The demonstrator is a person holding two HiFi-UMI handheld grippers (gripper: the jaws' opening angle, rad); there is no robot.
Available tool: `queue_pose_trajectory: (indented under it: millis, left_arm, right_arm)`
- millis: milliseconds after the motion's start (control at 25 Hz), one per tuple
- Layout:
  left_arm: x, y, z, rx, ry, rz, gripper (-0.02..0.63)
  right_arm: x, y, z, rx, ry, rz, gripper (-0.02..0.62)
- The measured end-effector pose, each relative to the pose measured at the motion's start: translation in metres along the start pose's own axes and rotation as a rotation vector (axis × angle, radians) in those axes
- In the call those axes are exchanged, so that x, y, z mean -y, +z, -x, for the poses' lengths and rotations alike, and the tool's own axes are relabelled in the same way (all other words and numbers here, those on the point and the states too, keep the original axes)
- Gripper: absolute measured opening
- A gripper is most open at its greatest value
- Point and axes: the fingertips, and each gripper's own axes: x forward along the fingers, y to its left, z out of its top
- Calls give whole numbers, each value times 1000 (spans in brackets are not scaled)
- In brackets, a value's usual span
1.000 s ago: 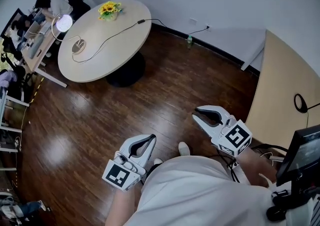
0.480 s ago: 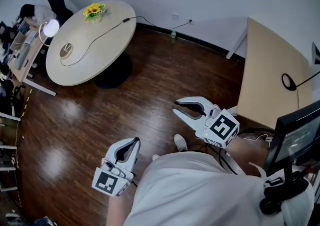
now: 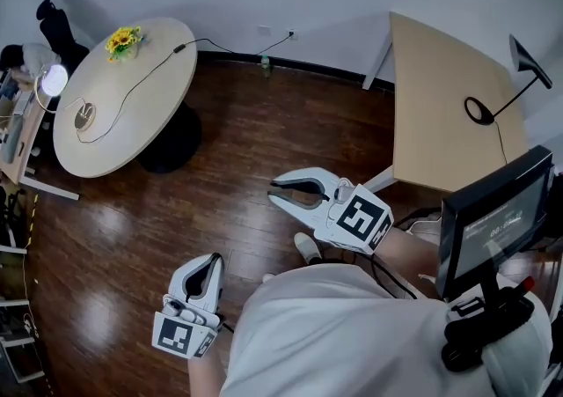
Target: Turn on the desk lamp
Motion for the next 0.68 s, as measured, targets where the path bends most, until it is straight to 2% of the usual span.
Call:
queue_pose_trajectory:
  millis: [680]
  left_arm:
    - [7,0,3,3,5,-2,17]
  right_arm:
    - [-11,8,3,-9,17,3,58]
